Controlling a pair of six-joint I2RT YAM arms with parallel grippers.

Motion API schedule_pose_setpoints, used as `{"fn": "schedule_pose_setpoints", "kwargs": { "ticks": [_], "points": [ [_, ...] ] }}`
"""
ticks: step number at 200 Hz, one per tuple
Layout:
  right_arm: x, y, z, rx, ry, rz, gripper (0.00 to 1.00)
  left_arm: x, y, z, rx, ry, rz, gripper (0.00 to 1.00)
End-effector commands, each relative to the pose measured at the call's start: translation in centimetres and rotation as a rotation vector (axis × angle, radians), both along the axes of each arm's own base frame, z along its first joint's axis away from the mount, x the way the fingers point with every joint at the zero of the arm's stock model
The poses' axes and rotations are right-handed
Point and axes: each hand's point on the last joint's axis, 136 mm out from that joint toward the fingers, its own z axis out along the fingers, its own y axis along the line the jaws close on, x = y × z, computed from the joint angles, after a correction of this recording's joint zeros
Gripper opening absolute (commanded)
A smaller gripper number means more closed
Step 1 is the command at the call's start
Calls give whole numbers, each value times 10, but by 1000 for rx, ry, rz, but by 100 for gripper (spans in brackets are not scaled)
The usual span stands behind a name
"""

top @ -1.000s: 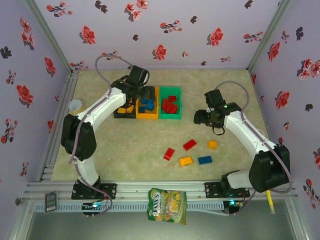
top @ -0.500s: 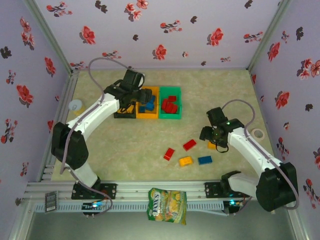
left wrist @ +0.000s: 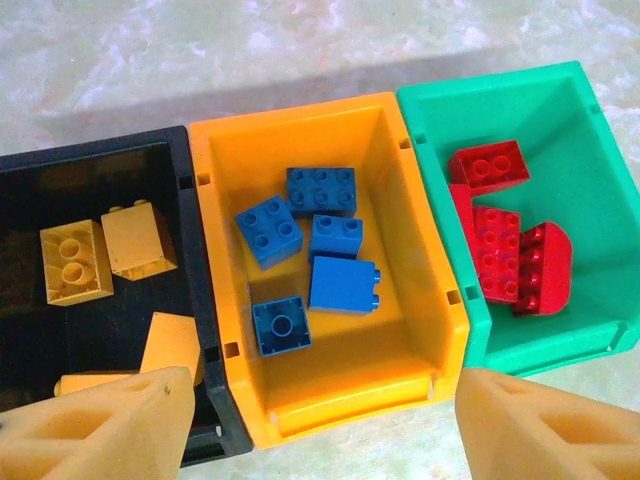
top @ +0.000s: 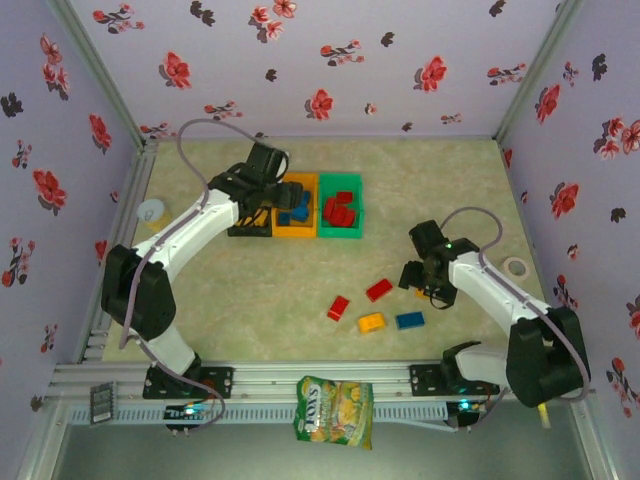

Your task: Sort the legos into containers by color

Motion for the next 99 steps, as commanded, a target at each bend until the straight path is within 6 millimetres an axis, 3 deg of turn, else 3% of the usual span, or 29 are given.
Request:
{"fn": "schedule_pose_setpoints", "kwargs": {
  "ticks": [1,99],
  "points": [
    [9,0,3,6,-10,15,84,-1,8,13,8,-42,0,70],
    [18,20,-3,94,34,126,79,-5,11,11,11,-34,2,70]
  ]
}}
